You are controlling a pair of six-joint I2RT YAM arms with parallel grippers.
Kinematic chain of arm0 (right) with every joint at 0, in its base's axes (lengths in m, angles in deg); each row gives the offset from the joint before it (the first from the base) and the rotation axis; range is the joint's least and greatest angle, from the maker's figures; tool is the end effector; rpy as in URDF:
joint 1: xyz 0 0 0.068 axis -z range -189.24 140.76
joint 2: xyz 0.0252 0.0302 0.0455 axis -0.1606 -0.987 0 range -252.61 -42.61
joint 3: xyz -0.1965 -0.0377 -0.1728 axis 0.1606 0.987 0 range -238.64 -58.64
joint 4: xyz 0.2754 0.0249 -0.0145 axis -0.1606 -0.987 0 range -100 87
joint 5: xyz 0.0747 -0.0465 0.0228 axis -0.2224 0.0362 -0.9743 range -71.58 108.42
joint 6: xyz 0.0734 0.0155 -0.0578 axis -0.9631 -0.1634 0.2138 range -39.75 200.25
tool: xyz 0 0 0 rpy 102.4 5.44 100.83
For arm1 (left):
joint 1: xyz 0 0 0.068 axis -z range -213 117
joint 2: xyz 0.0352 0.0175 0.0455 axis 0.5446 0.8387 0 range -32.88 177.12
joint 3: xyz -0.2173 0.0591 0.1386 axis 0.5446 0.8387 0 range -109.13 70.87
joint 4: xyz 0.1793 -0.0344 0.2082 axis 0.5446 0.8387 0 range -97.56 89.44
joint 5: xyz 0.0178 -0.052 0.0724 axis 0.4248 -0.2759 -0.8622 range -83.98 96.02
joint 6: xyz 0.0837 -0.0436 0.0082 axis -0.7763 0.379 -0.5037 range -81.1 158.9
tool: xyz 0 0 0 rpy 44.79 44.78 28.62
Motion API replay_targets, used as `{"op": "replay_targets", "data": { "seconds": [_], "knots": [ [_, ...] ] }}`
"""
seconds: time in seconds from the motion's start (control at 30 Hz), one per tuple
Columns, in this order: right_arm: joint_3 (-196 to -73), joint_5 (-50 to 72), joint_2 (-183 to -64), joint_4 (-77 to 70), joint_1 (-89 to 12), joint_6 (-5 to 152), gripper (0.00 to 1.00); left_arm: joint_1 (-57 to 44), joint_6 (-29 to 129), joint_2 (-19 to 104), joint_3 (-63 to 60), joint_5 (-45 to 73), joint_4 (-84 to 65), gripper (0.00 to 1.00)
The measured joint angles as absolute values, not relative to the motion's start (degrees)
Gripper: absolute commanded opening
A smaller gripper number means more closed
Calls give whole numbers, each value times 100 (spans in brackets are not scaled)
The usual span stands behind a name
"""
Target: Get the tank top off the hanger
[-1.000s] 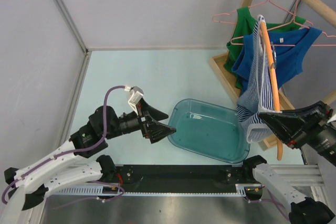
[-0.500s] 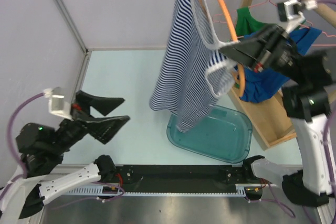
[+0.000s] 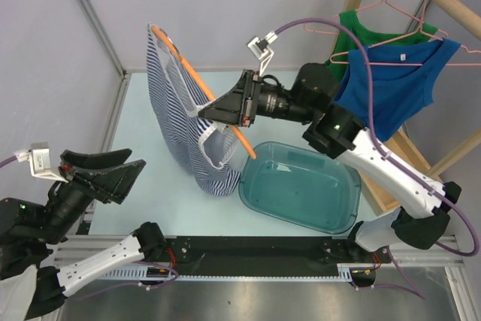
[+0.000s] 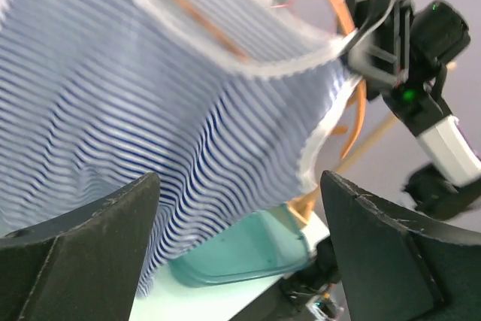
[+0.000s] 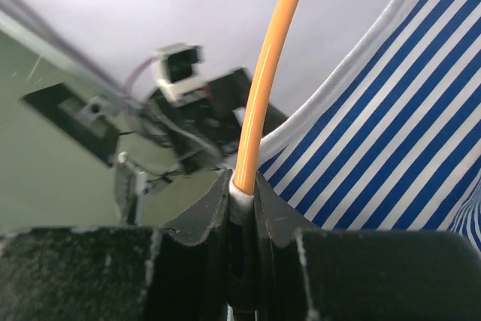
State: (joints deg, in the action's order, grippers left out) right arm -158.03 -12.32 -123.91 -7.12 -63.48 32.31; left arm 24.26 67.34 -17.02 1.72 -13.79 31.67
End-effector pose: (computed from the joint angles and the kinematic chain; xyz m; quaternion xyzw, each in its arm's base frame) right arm 0.1716 0.3132 0.5397 -0.2412 0.5814 0.6937 0.3501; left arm 0.0419 -0.0116 0.4663 0.0194 0.6208 -0.4505 0.6413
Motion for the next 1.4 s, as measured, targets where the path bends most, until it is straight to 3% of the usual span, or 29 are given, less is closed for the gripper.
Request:
{"op": "replay_targets", "data": {
  "seconds": [0.27, 0.4, 0.53, 0.77, 0.97, 1.4],
  "knots": [
    [-13904, -1142, -12363, -122, -6296, 3185, 0, 2426, 6713, -878, -514, -2671, 4338, 86],
    [-13047, -1315, -12028, -43, -6265, 3185, 0, 2423, 6592, 339, -811, -3138, 4572, 65],
    [-12385, -1488, -11296, 23, -6263, 3132, 0, 2393, 6343, 923, -763, -3154, 4530, 63],
    [-11993, -1638, -10186, 320, -6243, 2995, 0, 1147, 6223, 1004, -674, -1823, 4111, 65],
    [-11961, -1763, -9921, 361, -6217, 2944, 0, 279, 6221, 995, -400, -408, 3529, 64],
    [-11845, -2006, -9886, 326, -6202, 2859, 0, -224, 6011, 1675, -438, 171, 3103, 46]
  ]
}}
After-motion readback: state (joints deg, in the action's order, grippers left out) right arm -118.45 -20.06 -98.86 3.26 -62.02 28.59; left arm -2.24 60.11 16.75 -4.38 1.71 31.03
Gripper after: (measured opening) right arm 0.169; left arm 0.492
